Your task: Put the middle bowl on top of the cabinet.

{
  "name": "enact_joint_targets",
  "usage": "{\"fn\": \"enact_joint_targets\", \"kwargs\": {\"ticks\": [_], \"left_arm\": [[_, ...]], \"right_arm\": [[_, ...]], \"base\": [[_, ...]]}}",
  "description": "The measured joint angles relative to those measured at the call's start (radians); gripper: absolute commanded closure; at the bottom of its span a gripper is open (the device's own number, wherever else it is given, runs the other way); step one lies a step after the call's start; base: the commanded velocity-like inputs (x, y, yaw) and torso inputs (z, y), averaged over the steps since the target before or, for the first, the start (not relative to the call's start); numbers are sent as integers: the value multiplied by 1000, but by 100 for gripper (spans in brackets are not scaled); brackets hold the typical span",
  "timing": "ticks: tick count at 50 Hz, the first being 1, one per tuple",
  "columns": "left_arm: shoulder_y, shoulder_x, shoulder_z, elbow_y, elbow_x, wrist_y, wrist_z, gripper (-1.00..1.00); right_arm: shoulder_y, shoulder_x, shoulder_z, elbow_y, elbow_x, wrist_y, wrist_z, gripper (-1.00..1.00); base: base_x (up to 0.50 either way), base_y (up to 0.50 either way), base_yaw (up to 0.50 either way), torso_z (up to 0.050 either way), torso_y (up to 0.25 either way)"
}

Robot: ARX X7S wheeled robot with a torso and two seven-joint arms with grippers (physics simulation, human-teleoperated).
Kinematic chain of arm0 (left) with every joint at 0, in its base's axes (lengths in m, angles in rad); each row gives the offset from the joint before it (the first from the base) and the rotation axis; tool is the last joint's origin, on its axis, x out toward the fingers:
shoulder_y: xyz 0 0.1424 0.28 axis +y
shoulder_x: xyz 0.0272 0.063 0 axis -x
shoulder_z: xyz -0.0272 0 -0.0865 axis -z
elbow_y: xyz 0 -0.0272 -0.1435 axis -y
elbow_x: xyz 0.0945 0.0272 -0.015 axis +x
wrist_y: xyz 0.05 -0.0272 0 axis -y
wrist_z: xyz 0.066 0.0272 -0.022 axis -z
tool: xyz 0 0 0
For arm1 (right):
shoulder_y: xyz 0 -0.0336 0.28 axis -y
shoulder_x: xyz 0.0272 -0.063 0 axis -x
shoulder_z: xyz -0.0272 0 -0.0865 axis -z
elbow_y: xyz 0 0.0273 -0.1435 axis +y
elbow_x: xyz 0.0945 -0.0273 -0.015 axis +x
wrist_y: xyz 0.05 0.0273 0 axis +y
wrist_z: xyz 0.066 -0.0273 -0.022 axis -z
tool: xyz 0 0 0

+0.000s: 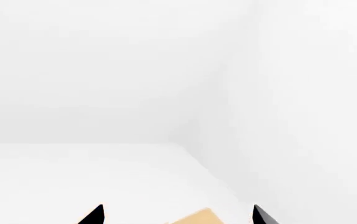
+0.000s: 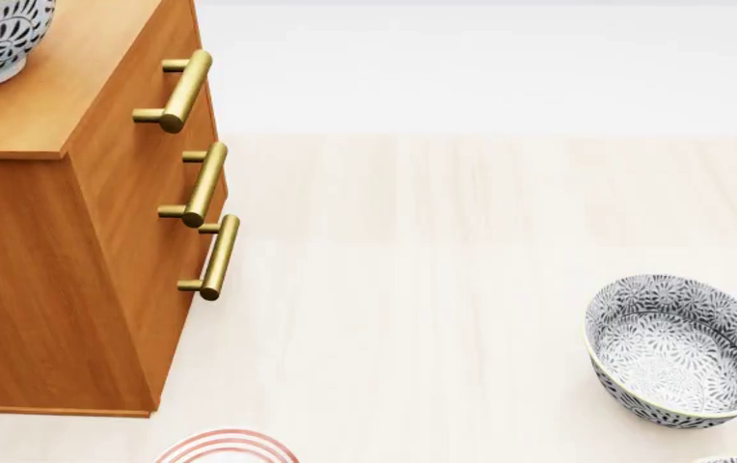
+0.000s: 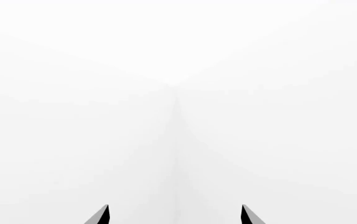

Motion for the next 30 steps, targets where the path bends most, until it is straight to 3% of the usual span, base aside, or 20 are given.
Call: {"fn": "enact_joint_targets", "kwargs": {"ticks": [14, 30], "left_arm": [[-88, -90, 57, 339, 313, 164, -72, -100], [-42, -153, 86, 570, 679, 314, -158, -100]], "right_arm": [[22, -58, 18, 0, -4, 4, -79, -100], [42, -160, 57, 0, -9, -9, -198, -100]], "base": [[0, 0, 0, 0, 0], [0, 0, 0, 0, 0]]}}
